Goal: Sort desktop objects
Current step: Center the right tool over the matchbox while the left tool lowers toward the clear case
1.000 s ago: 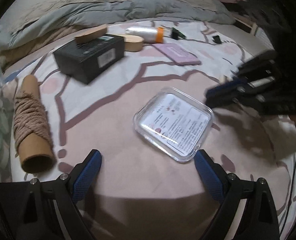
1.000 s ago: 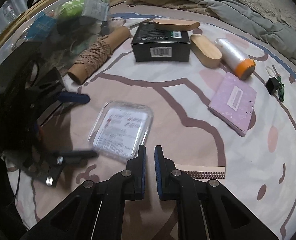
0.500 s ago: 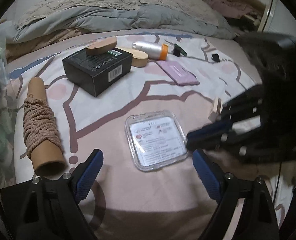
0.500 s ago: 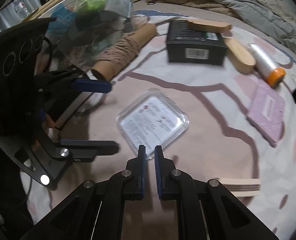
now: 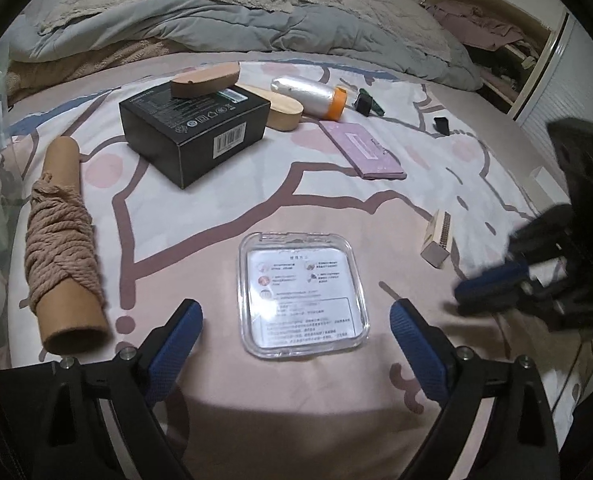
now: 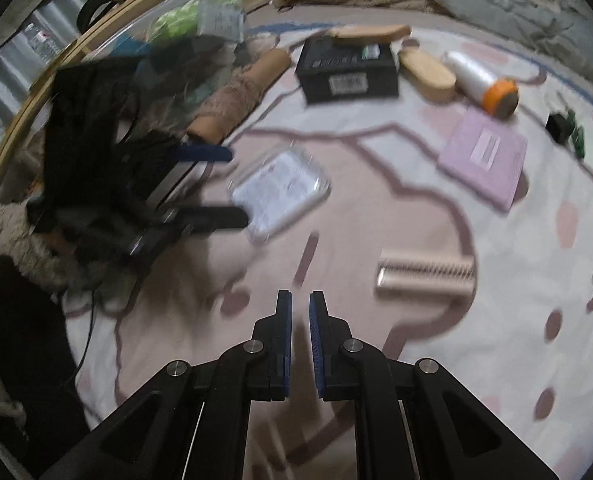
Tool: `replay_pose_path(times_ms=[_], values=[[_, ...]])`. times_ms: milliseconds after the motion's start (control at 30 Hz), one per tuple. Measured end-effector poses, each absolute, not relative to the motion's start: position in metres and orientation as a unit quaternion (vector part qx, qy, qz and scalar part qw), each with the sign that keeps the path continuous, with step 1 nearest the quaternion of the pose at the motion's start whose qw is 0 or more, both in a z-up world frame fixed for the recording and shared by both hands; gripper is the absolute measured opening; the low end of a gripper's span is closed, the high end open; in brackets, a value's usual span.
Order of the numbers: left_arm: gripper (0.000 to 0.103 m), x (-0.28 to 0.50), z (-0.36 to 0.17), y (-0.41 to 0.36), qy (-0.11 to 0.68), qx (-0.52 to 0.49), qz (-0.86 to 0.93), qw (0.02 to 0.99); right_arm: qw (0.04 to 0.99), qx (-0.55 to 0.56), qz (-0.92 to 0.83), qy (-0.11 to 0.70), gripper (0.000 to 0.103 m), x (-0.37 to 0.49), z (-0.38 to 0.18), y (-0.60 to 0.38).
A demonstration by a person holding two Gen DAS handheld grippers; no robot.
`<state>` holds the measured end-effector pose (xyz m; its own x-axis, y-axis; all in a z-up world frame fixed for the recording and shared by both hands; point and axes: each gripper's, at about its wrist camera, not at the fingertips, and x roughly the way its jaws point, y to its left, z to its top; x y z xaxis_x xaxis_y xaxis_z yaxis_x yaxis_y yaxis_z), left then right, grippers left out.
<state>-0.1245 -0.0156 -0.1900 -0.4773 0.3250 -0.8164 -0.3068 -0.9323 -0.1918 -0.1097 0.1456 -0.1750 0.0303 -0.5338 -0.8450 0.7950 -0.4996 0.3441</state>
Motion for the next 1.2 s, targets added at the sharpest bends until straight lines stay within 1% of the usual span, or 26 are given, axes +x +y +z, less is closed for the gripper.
replay_pose_path(times_ms=[100,167,233,333,533,667,833,1033,1067,1100,1133,1167,1200], values=[[0.096,-0.126,-0.197,-0.011,-0.004,-0.486,0.856,0.173,0.483,0.532,-0.68,0.144,0.011,-0.102,-0.181,0.146],[0.096,-0.127,-0.201,-0.008,0.0,-0.491,0.855,0.167,0.474,0.534,-0.685,0.143,0.011,-0.104,-0.182,0.149],[0.1,-0.127,-0.204,-0.005,0.007,-0.492,0.855,0.163,0.46,0.531,-0.698,0.138,0.011,-0.11,-0.182,0.155],[0.102,-0.129,-0.208,-0.001,0.013,-0.492,0.857,0.155,0.437,0.529,-0.716,0.133,0.011,-0.121,-0.184,0.159],[0.102,-0.136,-0.214,-0.006,0.005,-0.487,0.864,0.128,0.395,0.511,-0.75,0.141,0.011,-0.147,-0.189,0.152],[0.103,-0.137,-0.218,-0.012,-0.006,-0.477,0.87,0.123,0.392,0.508,-0.754,0.143,0.011,-0.151,-0.19,0.149],[0.103,-0.132,-0.227,-0.003,0.021,-0.456,0.883,0.112,0.386,0.504,-0.759,0.142,0.012,-0.137,-0.188,0.165],[0.103,-0.133,-0.229,-0.005,0.017,-0.455,0.883,0.114,0.35,0.51,-0.78,0.091,0.012,-0.136,-0.187,0.187],[0.103,-0.133,-0.229,-0.005,0.017,-0.454,0.884,0.114,0.345,0.511,-0.783,0.08,0.024,-0.138,-0.186,0.188],[0.103,-0.133,-0.229,-0.006,0.016,-0.453,0.884,0.114,0.342,0.512,-0.785,0.071,0.057,-0.139,-0.185,0.188],[0.103,-0.133,-0.229,-0.005,0.015,-0.453,0.884,0.115,0.342,0.512,-0.786,0.065,0.074,-0.139,-0.184,0.187],[0.103,-0.133,-0.229,-0.005,0.014,-0.452,0.885,0.115,0.341,0.509,-0.788,0.059,0.083,-0.139,-0.182,0.185],[0.103,-0.133,-0.229,-0.006,0.013,-0.451,0.885,0.116,0.345,0.505,-0.789,0.057,0.083,-0.139,-0.18,0.182]])
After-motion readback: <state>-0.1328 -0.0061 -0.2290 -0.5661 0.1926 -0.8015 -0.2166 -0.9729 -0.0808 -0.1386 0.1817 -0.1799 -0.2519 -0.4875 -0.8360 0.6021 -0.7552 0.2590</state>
